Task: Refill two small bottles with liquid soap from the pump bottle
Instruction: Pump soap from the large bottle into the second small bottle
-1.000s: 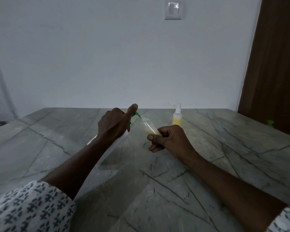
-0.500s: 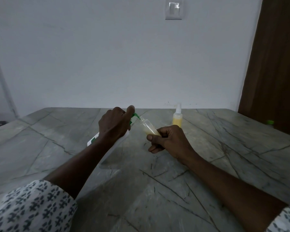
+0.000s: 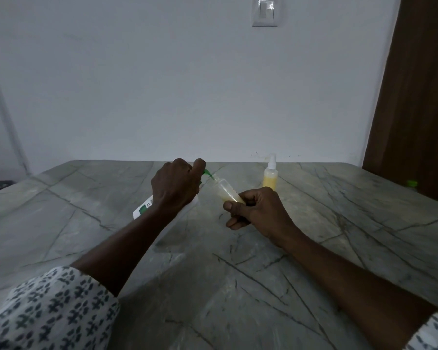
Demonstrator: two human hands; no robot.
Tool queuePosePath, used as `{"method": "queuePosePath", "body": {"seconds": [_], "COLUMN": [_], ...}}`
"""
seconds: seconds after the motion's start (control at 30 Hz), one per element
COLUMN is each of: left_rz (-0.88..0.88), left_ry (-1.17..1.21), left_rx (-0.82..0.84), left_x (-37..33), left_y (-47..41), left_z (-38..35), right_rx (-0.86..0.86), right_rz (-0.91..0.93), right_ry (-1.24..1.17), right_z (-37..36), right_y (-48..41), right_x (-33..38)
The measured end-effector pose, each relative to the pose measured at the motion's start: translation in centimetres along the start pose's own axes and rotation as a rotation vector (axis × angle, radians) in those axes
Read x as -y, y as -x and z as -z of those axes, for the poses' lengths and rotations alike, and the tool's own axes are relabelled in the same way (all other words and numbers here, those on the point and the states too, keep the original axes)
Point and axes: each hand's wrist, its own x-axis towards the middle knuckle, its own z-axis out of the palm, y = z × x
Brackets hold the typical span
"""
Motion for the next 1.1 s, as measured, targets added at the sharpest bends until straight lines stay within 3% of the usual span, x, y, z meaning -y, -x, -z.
{"method": "queuePosePath", "body": {"seconds": [0.4,0.73,1.1], "left_rz": [0.066,0.057,0.059], "left_ry": [0.188,0.114,0.114], "left_rx": [0.125,-0.002,0.024], "left_x": [0.58,0.03,-0.20], "left_y": [-0.53,-0.37,-0.15], "left_z": [-0.35,0.00,-0.43], "right_rx": [-0.016,-0.006,-0.024], "right_rz": [0.016,0.022,0.017], "right_ry": [-0.024,-0.029,-0.044], "right_z": [0.12,-0.27,0.02], "right_y": [-0.04,0.09,-0.04], "right_x": [0.24,0.37,0.39]}}
